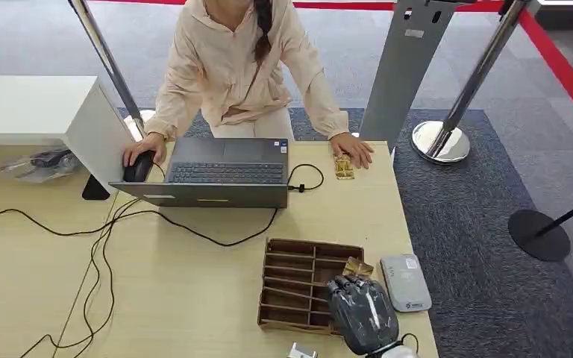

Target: Pass the card to the sensor for recognition and then transmit it.

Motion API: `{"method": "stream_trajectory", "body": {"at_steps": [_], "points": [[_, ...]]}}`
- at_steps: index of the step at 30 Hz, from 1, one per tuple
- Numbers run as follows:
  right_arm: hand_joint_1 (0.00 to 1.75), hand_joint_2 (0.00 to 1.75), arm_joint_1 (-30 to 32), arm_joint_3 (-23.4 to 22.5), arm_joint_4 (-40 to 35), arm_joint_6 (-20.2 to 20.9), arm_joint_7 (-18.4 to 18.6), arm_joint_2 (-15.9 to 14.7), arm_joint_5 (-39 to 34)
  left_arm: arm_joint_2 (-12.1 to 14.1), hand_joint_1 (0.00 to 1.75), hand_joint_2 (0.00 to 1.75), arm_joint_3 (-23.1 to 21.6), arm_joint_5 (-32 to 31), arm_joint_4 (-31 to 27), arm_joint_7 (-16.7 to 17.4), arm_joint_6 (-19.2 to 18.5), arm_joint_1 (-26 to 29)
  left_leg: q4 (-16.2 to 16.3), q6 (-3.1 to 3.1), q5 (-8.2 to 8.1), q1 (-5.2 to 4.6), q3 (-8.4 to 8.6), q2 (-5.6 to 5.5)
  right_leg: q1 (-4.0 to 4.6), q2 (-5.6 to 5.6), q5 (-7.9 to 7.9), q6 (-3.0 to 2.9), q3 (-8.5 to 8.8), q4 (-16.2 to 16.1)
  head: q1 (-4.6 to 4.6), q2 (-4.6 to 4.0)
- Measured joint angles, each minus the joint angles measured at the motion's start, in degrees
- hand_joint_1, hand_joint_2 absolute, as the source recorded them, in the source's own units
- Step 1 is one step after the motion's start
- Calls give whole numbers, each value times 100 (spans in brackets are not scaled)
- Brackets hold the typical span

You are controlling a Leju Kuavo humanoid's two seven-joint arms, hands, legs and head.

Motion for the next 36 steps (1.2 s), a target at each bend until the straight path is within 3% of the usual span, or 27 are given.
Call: {"method": "stream_trajectory", "body": {"at_steps": [9,22,36], "points": [[166,175,-123,-376,-426,502,-382,0,461,-11,0,0,0,2,0,-37,13,7,0,-2,3,0,0,0,0,0,4,-1,0,0,-2,0],[171,175,-424,-1113,-1454,1382,-995,-22,964,-13,0,0,0,-15,0,-37,-13,15,1,-3,7,0,1,0,0,0,8,0,0,0,0,0],[175,175,-1385,-1832,-2439,1932,-1499,-9,535,-44,0,0,0,-175,0,-76,-46,13,0,-2,19,0,0,1,0,0,21,-1,-2,0,0,2]]}}
